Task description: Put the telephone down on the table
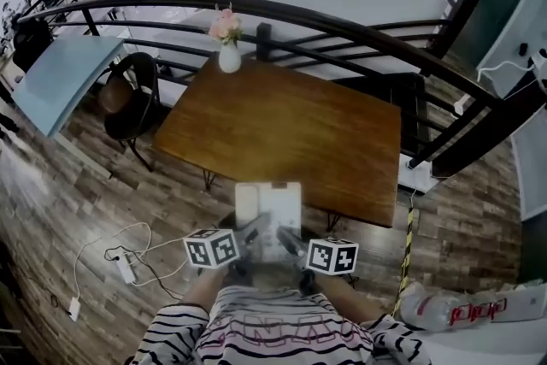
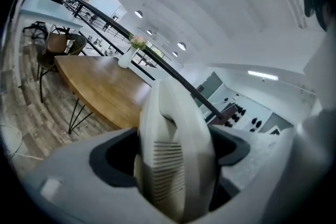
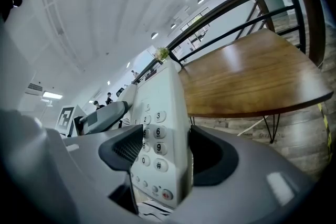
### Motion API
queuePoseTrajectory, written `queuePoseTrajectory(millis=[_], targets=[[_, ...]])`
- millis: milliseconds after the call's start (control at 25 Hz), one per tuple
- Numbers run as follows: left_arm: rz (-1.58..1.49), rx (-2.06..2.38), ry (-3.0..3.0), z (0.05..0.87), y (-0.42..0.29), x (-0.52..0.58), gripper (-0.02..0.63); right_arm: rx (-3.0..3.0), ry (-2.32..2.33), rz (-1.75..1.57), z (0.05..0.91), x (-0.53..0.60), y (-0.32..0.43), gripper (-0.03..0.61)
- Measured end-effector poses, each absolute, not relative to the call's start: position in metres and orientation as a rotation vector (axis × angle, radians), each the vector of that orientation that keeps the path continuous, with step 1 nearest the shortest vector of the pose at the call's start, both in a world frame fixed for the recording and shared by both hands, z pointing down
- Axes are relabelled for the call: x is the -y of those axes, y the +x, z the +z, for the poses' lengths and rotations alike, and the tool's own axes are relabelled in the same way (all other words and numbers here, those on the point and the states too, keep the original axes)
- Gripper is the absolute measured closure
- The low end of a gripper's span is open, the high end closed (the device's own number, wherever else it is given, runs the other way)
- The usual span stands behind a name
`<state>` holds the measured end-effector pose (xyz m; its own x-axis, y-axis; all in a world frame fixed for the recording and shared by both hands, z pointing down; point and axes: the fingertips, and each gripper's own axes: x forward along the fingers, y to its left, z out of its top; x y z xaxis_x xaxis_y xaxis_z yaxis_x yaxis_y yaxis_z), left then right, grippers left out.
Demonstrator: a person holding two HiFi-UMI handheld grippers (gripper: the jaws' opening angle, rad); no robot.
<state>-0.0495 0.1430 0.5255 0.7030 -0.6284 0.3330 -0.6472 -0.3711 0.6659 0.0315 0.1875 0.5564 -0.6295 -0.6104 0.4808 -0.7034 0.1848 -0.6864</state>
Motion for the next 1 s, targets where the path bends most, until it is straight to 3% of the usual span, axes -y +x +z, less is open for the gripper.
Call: queuePoseTrajectory(millis=[680,1000], targets=[[0.116,0.873,2.128,0.52,-0.165,0.014,0.199,2.323,1.471,1.497,0.55,-0.04,-0.089,0.299],[0.124,0.859,2.122,0.531,-0.166,0.073,0.199,2.304,1.479,1.513,0.561,0.018,-0.091,0.298]])
